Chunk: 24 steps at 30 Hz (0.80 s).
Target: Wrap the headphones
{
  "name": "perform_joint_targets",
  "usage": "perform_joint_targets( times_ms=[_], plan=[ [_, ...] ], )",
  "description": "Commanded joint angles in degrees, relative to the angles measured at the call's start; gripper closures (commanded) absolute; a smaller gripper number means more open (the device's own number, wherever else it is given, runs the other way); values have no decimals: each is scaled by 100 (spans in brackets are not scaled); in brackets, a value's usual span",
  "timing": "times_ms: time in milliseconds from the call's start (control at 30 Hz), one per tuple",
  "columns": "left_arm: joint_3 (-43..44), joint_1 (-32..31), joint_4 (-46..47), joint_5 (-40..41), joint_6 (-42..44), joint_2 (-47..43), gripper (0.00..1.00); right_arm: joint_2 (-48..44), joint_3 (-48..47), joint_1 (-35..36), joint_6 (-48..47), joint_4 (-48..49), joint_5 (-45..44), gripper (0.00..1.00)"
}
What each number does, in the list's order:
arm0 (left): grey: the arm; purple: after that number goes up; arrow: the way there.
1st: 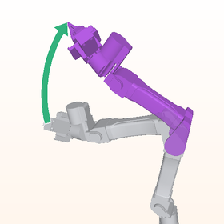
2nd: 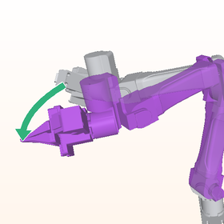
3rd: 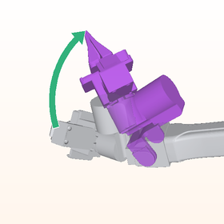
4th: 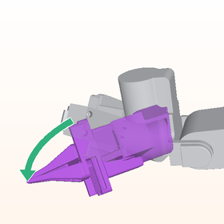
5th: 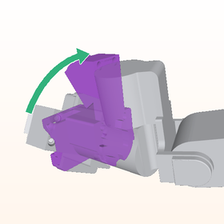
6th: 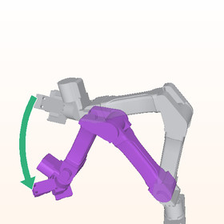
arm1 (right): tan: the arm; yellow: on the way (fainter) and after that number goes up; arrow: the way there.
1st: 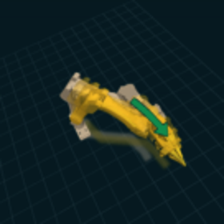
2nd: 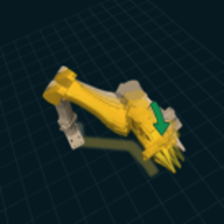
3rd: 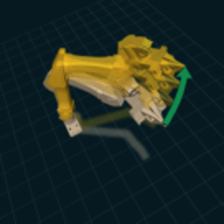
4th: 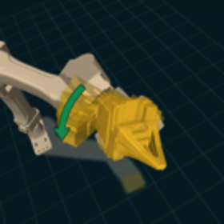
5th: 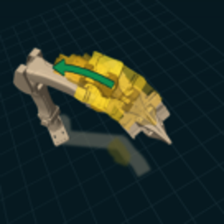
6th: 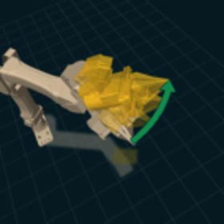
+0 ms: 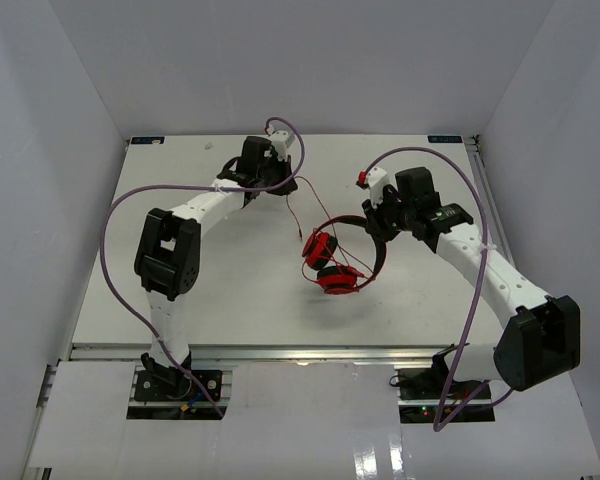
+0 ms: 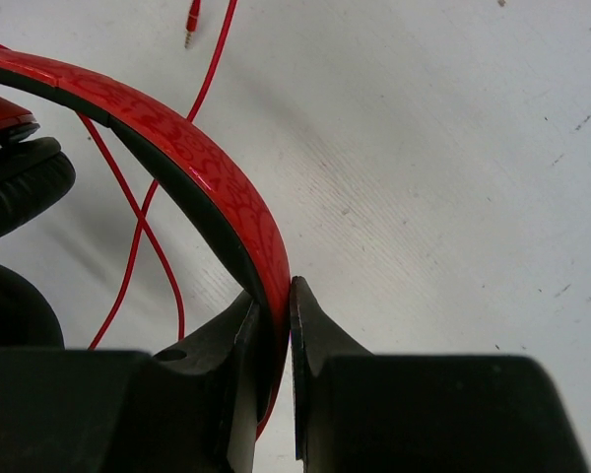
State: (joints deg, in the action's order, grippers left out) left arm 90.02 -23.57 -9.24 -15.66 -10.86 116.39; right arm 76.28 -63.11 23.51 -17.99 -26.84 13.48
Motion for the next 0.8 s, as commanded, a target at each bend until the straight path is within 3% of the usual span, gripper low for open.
perform_joint_targets(
  times_ms=[0,767],
  plan=[
    [244,37,-217,-16,102,-678,100,-244,121,222,-230,502,-518,92],
    [572,37,-1334,-320,-33,-1903,100,299,260,426,-133,1058,-2329,92]
  ],
)
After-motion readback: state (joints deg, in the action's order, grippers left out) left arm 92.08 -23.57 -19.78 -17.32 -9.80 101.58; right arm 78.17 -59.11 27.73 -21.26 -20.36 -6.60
